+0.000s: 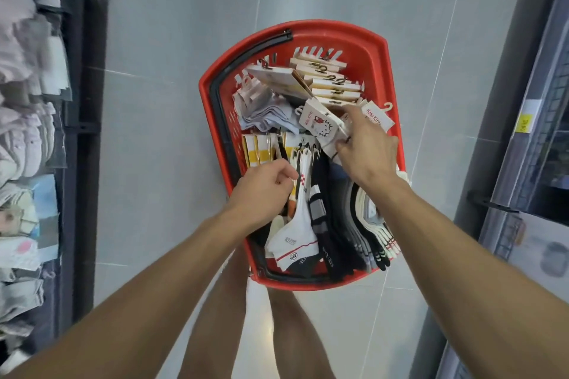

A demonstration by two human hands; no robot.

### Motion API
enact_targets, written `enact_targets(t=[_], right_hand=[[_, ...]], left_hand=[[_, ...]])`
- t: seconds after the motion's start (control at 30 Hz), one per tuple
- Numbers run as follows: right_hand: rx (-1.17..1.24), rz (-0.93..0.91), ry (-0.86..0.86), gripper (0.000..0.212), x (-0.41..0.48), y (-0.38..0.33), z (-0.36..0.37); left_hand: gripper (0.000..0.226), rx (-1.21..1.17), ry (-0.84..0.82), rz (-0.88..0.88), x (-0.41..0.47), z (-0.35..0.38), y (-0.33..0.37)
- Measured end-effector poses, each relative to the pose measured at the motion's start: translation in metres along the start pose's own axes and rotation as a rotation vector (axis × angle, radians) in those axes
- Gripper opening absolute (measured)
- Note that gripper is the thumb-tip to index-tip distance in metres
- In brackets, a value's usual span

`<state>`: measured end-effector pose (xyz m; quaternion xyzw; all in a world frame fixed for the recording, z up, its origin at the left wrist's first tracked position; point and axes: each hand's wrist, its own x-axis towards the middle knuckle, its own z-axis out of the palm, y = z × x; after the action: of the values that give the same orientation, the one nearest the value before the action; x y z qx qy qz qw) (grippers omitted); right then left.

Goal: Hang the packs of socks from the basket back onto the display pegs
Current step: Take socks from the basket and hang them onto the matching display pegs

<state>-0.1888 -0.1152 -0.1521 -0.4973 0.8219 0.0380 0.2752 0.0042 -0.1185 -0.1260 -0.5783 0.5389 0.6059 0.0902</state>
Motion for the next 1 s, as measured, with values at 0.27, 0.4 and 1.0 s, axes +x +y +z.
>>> enact_targets(t=[0.27, 0.4, 1.0], right_hand=[[0.807, 0.092, -0.006, 0.047, -0.04, 0.002, -0.035], [1.174, 0.084, -0.063, 0.043, -0.065, 0.007, -0.054], [1.304, 0.31, -0.11, 0.039, -0.105, 0.0, -0.032]], left_hand=[[0.027, -0.348, -0.023, -0.031, 0.004, 0.001, 0.01], [0.055, -0.601, -0.086, 0.03, 0.003, 0.0, 0.017], [0.02, -0.664, -0.311, 0.064, -0.023, -0.003, 0.016]])
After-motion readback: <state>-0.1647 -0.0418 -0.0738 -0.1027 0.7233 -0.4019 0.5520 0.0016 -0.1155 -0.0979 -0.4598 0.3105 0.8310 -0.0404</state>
